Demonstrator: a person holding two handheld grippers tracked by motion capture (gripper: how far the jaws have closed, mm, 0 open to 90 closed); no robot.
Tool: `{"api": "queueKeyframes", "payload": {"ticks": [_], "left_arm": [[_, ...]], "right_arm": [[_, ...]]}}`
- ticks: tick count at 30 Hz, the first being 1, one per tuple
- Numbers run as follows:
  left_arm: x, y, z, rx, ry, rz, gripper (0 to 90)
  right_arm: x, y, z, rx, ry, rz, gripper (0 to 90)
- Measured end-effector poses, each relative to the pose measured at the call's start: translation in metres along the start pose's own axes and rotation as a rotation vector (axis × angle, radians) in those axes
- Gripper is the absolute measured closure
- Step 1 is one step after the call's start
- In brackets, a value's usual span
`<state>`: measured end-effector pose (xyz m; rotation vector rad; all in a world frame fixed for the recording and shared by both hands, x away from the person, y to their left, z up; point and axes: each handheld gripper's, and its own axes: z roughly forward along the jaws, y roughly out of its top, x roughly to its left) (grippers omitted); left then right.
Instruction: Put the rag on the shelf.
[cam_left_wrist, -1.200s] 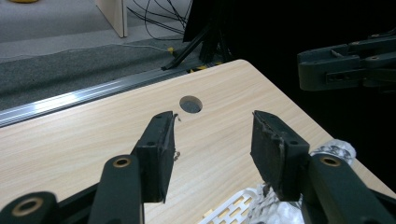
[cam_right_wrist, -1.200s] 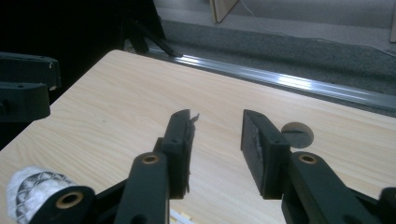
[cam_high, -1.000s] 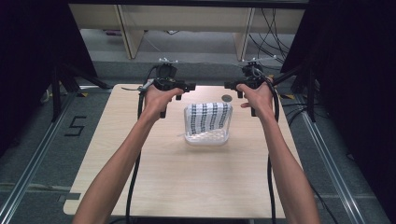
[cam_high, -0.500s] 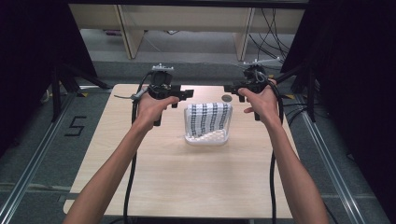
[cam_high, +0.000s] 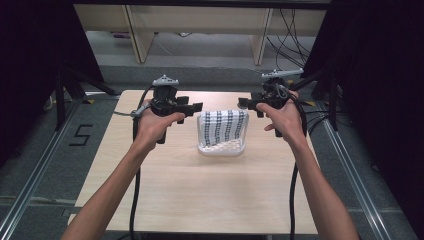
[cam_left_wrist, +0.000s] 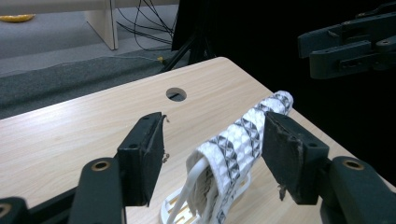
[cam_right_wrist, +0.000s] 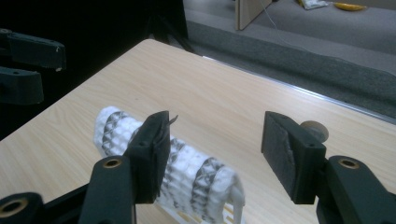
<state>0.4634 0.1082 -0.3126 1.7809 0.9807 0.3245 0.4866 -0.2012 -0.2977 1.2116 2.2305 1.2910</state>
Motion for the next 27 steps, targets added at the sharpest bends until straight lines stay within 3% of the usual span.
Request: {"api": "queueKeyframes", "payload": {"ticks": [1, 7, 9, 16, 17, 24, 25, 27], "left_arm": [[0.0, -0.002, -0.002, 0.004, -0.001, 0.004, 38.4], [-0.002, -0.011, -0.007, 0.0, -0.013, 0.005, 38.7], [-0.003, -0.015, -0.008, 0.001, -0.022, 0.002, 38.7], [-0.005, -0.028, -0.013, -0.004, -0.045, -0.001, 38.5], [-0.005, -0.03, -0.013, -0.006, -0.046, -0.003, 38.5], [-0.007, -0.039, -0.019, -0.005, -0.055, 0.003, 38.1], [-0.008, -0.04, -0.02, -0.007, -0.056, 0.002, 38.0], [-0.009, -0.042, -0.022, -0.008, -0.057, 0.005, 37.6]], "right_arm": [[0.002, -0.002, -0.002, 0.008, -0.003, 0.017, 42.9], [0.003, -0.012, -0.004, -0.002, 0.001, -0.015, 42.8], [0.004, -0.016, -0.004, 0.003, 0.02, 0.006, 42.6], [0.01, -0.026, -0.007, 0.003, 0.03, 0.014, 41.7], [0.008, -0.028, -0.007, -0.004, 0.032, -0.009, 41.5], [0.013, -0.04, -0.013, -0.018, 0.054, 0.006, 41.1], [0.012, -0.041, -0.013, -0.037, 0.049, -0.026, 41.1], [0.014, -0.044, -0.015, -0.033, 0.058, -0.009, 41.1]]}}
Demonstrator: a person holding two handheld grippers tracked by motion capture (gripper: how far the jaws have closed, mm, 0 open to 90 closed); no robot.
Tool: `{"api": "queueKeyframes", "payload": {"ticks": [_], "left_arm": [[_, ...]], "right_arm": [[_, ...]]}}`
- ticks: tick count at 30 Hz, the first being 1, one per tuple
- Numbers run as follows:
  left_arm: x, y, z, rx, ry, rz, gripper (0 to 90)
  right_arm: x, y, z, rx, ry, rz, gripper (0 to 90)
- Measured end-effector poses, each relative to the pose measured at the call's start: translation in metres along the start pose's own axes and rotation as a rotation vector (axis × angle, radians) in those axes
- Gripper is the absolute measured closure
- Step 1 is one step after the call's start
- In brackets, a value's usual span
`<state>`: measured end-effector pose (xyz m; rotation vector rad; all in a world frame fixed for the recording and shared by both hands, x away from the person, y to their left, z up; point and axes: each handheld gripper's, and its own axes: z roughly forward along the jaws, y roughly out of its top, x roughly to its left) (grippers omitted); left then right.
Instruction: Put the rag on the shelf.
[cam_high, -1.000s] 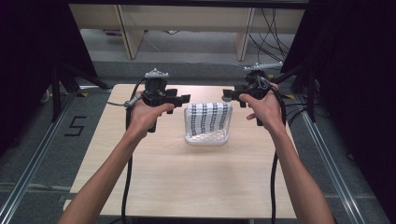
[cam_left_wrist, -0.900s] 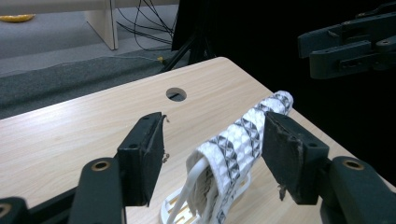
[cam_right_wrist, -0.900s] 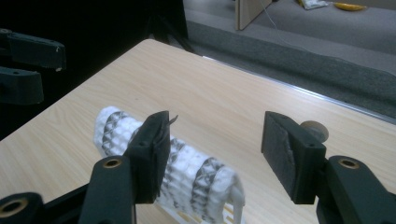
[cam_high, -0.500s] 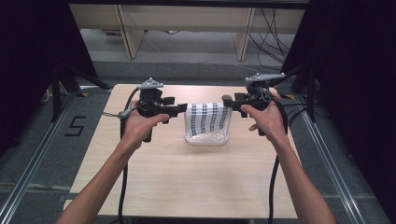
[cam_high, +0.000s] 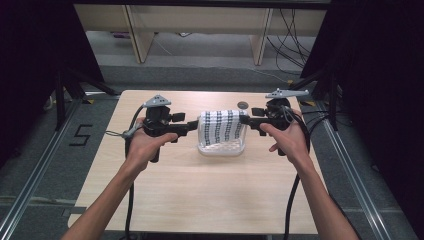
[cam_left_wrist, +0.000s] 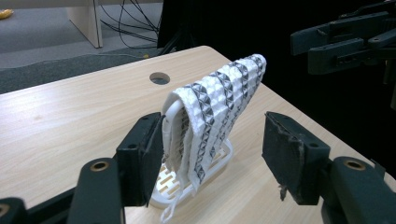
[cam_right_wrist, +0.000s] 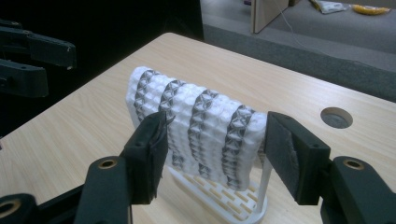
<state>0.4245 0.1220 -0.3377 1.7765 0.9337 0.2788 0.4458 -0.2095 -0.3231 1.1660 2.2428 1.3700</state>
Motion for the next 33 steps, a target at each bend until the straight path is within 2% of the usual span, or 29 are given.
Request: {"api": "queueKeyframes", "payload": {"ticks": [6, 8, 9, 10, 11, 12, 13, 15, 16, 20, 23, 24, 27, 28, 30, 33], "left_arm": [[-0.004, -0.007, -0.006, -0.015, -0.011, 0.001, 36.2], [-0.005, -0.009, -0.008, -0.004, -0.008, 0.006, 35.5], [-0.006, -0.011, -0.008, -0.011, -0.013, 0.008, 34.9], [-0.006, -0.012, -0.009, 0.003, -0.01, 0.01, 34.3], [-0.007, -0.013, -0.009, 0.0, -0.013, 0.009, 34.1], [-0.007, -0.015, -0.008, 0.0, -0.018, 0.011, 33.8], [-0.007, -0.016, -0.009, 0.007, -0.02, 0.013, 33.1], [-0.007, -0.017, -0.01, 0.006, -0.014, 0.012, 32.3], [-0.007, -0.018, -0.011, 0.007, -0.014, 0.015, 32.2], [-0.009, -0.023, -0.013, 0.01, -0.018, 0.018, 31.5], [-0.01, -0.027, -0.015, 0.009, -0.026, 0.022, 30.7], [-0.011, -0.028, -0.016, 0.014, -0.023, 0.022, 30.5], [-0.013, -0.032, -0.017, 0.013, -0.031, 0.024, 30.1], [-0.014, -0.033, -0.017, 0.006, -0.036, 0.023, 30.1], [-0.016, -0.036, -0.019, 0.009, -0.038, 0.025, 29.9], [-0.018, -0.039, -0.021, 0.009, -0.04, 0.027, 29.4]], "right_arm": [[0.006, -0.008, -0.007, -0.001, 0.0, -0.02, 40.8], [0.006, -0.012, -0.008, -0.008, 0.008, -0.026, 40.8], [0.008, -0.013, -0.008, -0.007, 0.01, -0.007, 40.8], [0.007, -0.015, -0.008, -0.017, 0.018, -0.036, 40.7], [0.008, -0.016, -0.009, -0.009, 0.018, -0.018, 40.7], [0.008, -0.018, -0.01, -0.011, 0.008, -0.025, 40.7], [0.009, -0.019, -0.01, -0.008, 0.022, -0.015, 40.6], [0.01, -0.021, -0.011, -0.017, 0.006, -0.02, 40.3], [0.011, -0.021, -0.012, -0.004, 0.017, -0.013, 40.1], [0.01, -0.025, -0.012, -0.018, 0.014, -0.033, 39.1], [0.014, -0.03, -0.013, -0.006, 0.03, -0.001, 38.2], [0.012, -0.031, -0.012, -0.013, 0.032, -0.031, 37.9], [0.014, -0.036, -0.013, -0.008, 0.03, -0.009, 37.1], [0.013, -0.037, -0.013, -0.01, 0.031, -0.026, 37.0], [0.015, -0.04, -0.013, -0.011, 0.032, -0.016, 36.9], [0.015, -0.043, -0.015, -0.003, 0.037, -0.032, 36.5]]}}
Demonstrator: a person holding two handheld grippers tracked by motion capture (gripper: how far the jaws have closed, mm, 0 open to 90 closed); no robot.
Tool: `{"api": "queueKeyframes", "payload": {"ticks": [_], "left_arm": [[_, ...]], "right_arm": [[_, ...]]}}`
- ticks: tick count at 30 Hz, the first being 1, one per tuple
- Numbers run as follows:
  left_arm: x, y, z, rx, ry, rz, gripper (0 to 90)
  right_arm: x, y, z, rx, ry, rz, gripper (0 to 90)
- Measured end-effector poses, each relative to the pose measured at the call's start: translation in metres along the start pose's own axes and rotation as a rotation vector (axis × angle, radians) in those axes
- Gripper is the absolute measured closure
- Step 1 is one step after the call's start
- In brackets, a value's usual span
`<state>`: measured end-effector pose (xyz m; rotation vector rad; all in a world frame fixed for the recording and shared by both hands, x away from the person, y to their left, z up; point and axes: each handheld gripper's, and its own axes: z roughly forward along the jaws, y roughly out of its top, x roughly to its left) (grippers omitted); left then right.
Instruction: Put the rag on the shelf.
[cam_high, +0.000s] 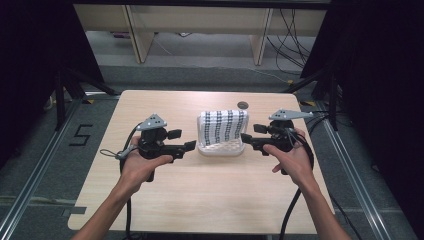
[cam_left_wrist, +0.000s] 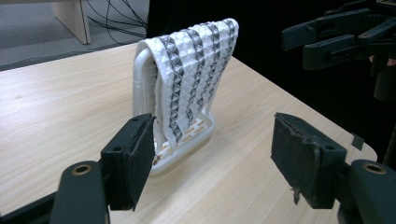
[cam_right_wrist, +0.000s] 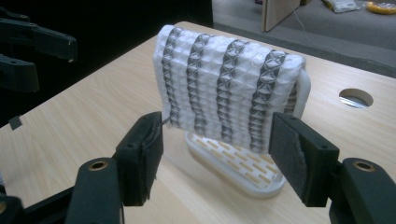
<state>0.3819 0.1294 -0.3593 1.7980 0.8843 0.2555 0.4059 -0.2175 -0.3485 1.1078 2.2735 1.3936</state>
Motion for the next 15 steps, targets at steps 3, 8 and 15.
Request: {"api": "queueKeyframes", "payload": {"ticks": [3, 8, 15], "left_arm": [[-0.002, -0.004, -0.002, -0.002, -0.003, -0.002, 28.9], [-0.004, -0.01, -0.005, -0.003, -0.006, 0.008, 28.7], [-0.003, -0.024, -0.009, 0.019, -0.001, 0.013, 26.6]], "right_arm": [[0.004, -0.005, -0.003, -0.001, -0.002, 0.014, 35.6], [0.006, -0.01, -0.005, -0.008, 0.007, 0.007, 34.5], [0.01, -0.022, -0.006, -0.013, 0.013, -0.002, 32.5]]}}
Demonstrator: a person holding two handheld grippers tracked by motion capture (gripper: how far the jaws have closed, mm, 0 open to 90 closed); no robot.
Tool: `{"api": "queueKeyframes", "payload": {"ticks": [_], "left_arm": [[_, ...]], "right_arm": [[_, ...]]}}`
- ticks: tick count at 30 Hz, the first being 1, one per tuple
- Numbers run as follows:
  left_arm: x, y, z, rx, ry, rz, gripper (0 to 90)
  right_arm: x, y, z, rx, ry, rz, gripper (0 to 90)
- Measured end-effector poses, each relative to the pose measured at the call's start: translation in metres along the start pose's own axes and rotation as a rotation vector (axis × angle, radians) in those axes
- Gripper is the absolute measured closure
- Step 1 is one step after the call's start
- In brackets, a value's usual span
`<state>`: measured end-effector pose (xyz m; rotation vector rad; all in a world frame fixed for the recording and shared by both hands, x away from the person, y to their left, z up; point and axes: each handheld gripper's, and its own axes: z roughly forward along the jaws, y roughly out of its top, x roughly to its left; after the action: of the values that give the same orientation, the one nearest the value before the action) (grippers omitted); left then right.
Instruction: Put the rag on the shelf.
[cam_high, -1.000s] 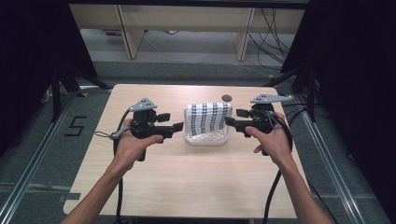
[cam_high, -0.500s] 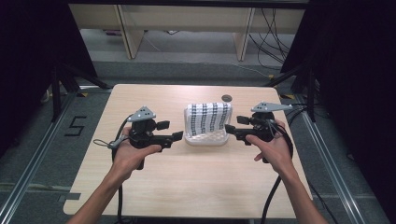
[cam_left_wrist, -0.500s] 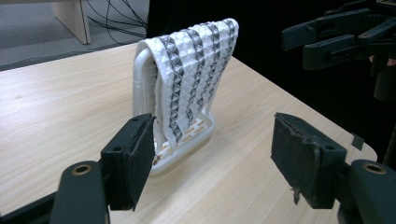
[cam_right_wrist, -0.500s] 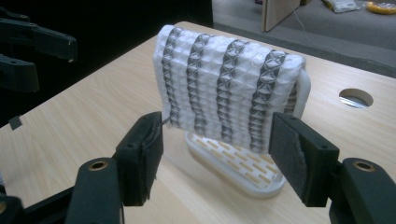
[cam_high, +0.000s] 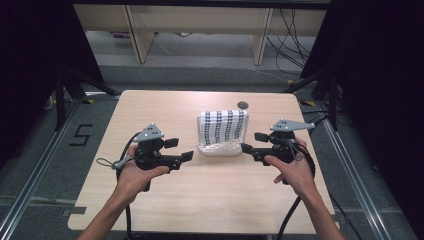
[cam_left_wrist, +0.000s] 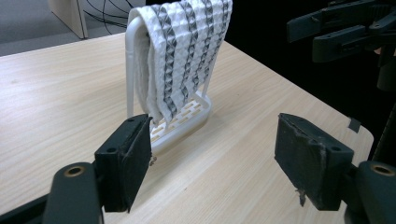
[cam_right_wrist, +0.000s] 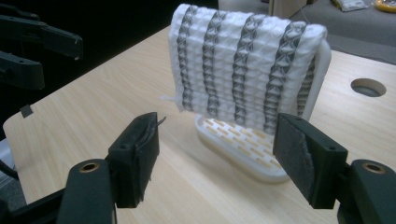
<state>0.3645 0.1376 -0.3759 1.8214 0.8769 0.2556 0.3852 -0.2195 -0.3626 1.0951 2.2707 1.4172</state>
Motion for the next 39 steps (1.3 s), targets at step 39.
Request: {"api": "queueKeyframes", "payload": {"ticks": [39], "left_arm": [[-0.006, -0.104, -0.009, 0.071, 0.007, 0.027, 22.5]], "right_arm": [[0.023, -0.095, 0.014, 0.108, 0.048, 0.004, 26.5]]}}
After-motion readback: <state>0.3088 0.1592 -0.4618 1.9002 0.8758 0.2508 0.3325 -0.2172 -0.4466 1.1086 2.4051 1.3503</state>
